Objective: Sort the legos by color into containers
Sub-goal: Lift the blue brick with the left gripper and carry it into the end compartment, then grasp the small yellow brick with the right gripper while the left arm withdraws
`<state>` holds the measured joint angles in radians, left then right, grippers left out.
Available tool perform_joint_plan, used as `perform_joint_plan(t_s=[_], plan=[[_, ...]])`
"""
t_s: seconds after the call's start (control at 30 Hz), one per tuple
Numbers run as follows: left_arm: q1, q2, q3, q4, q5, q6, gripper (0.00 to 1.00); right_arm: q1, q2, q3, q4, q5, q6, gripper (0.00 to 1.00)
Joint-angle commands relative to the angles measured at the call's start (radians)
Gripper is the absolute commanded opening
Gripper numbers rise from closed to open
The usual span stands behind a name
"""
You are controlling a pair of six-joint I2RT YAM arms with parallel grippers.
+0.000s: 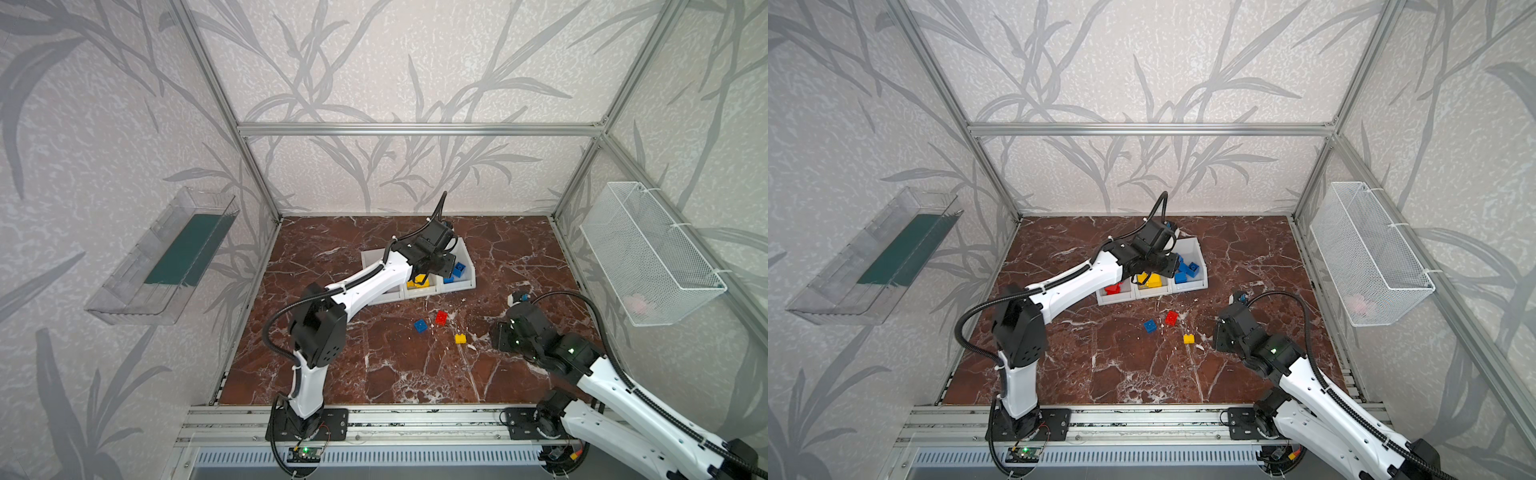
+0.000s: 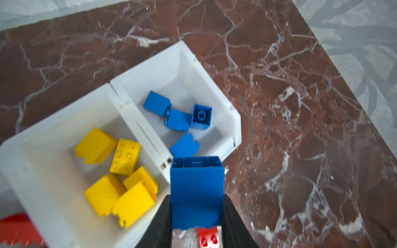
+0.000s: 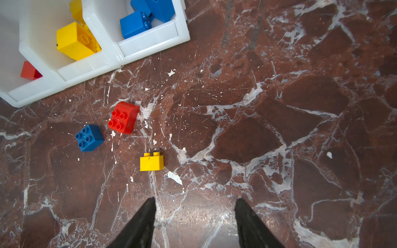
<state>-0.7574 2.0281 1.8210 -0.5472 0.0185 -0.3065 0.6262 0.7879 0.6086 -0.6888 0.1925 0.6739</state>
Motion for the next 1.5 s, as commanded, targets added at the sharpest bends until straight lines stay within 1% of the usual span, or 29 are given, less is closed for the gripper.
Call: perform_joint_plan(t_s=[0.0,0.13,0.17,0.23,0.37,0.4,0.43,0.5,0.57,0.73,0.8,0.9,1.0,1.13,1.23,1.33,1.47], plan=[[0.015,0.114,0.187,-0.1,-0.048,0.025,0.34,-0.003,0.02,0.009,0.035,-0.031,-0.071,0.6],[0.037,0.285,0.443,-0.168,-0.036,0.011,0.34,-0.004,0.033,-0.026,0.074,-0.031,-0.091,0.6],[0.041,0.321,0.493,-0.181,-0.036,0.013,0.34,-0.004,0.036,-0.036,0.087,-0.035,-0.091,0.6],[0.046,0.367,0.548,-0.188,-0.038,0.012,0.34,-0.005,0.043,-0.053,0.119,-0.05,-0.094,0.6],[0.056,0.404,0.561,-0.15,-0.022,-0.006,0.35,-0.005,0.066,-0.09,0.156,-0.075,-0.079,0.6],[0.057,0.412,0.561,-0.14,-0.016,-0.009,0.36,-0.004,0.071,-0.097,0.162,-0.082,-0.075,0.6],[0.059,0.414,0.561,-0.129,-0.004,-0.011,0.4,-0.005,0.075,-0.103,0.166,-0.087,-0.073,0.61],[0.058,0.423,0.56,-0.109,0.011,-0.011,0.52,-0.005,0.08,-0.11,0.172,-0.099,-0.074,0.62],[0.058,0.421,0.555,-0.096,0.018,-0.009,0.56,-0.004,0.083,-0.109,0.166,-0.102,-0.081,0.62],[0.058,0.374,0.509,-0.087,0.006,-0.011,0.58,-0.006,0.086,-0.099,0.155,-0.097,-0.107,0.63],[0.059,0.329,0.46,-0.07,0.007,-0.013,0.58,-0.008,0.089,-0.094,0.15,-0.102,-0.115,0.63],[0.058,0.222,0.323,-0.009,0.008,-0.019,0.58,-0.007,0.095,-0.082,0.134,-0.114,-0.123,0.63],[0.059,0.08,0.124,0.087,-0.016,-0.037,0.58,-0.007,0.098,-0.075,0.122,-0.129,-0.128,0.63],[0.064,-0.127,-0.137,0.17,-0.079,-0.055,0.58,-0.008,0.133,-0.054,0.113,-0.156,-0.152,0.63],[0.077,-0.272,-0.307,0.2,-0.103,-0.061,0.59,-0.006,0.197,-0.02,0.119,-0.18,-0.178,0.63],[0.092,-0.426,-0.47,0.229,-0.121,-0.066,0.6,0.003,0.294,0.031,0.133,-0.205,-0.205,0.63],[0.122,-0.615,-0.663,0.237,-0.162,-0.081,0.61,0.052,0.442,0.131,0.122,-0.174,-0.222,0.63]])
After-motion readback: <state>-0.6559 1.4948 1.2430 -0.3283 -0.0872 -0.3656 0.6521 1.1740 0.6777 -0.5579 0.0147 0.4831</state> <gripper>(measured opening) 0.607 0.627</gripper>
